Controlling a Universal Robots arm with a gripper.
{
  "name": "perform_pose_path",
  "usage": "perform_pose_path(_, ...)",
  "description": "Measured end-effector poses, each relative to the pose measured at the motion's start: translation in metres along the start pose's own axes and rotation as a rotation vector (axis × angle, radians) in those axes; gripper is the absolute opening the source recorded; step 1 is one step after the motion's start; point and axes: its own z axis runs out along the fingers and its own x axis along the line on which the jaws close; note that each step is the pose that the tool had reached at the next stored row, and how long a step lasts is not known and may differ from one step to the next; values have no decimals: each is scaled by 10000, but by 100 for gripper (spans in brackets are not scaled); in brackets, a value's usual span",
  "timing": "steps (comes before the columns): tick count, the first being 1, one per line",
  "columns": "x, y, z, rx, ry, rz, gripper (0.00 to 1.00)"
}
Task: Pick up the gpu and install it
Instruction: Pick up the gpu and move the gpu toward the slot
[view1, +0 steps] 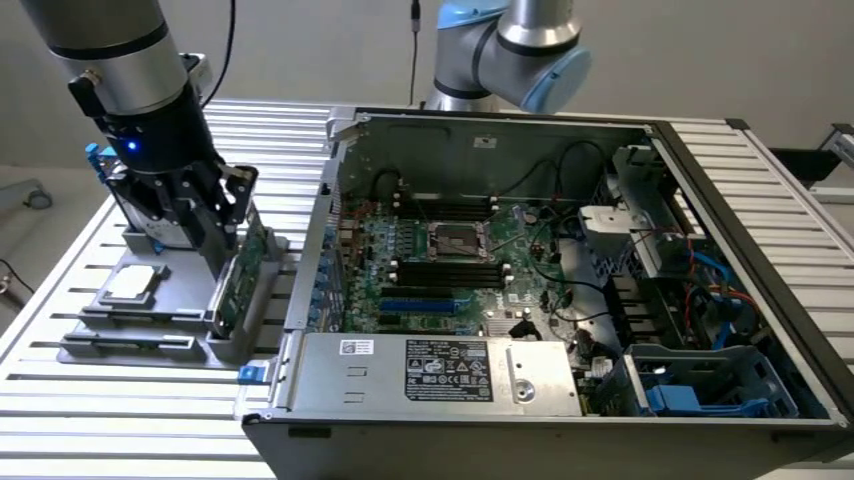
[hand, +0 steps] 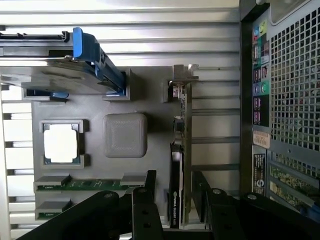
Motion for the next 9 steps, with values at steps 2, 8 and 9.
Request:
perform_pose_path(2, 1, 1, 36, 29, -20, -24, 42)
perform_pose_path(8, 3, -1, 143, 154, -62, -91, 42)
perform_pose_path(9, 2, -1, 158, 175, -69, -104, 42)
